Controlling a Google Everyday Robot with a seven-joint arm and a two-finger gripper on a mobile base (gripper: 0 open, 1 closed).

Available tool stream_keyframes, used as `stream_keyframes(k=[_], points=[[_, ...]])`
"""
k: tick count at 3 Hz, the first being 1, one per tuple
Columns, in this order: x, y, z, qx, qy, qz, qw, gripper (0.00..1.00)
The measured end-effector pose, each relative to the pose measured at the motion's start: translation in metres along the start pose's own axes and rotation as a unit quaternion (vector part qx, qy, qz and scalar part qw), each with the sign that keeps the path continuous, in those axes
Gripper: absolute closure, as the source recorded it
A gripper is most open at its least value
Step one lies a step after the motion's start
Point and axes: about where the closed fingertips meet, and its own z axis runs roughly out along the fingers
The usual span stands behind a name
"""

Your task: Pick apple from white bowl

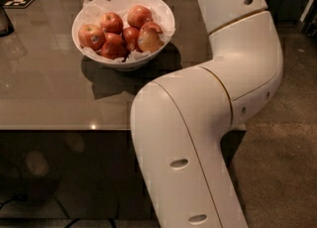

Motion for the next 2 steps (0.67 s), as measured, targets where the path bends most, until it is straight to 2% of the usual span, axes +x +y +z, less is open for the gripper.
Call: stream_keyframes(k=[1,2], points=[[-0.0150,-0.0063,-0.0256,0.035,-0.010,-0.015,0.9992,1.00],[-0.0193,-0.0118,-0.0221,0.043,-0.017,-0.015,0.9988,1.00]])
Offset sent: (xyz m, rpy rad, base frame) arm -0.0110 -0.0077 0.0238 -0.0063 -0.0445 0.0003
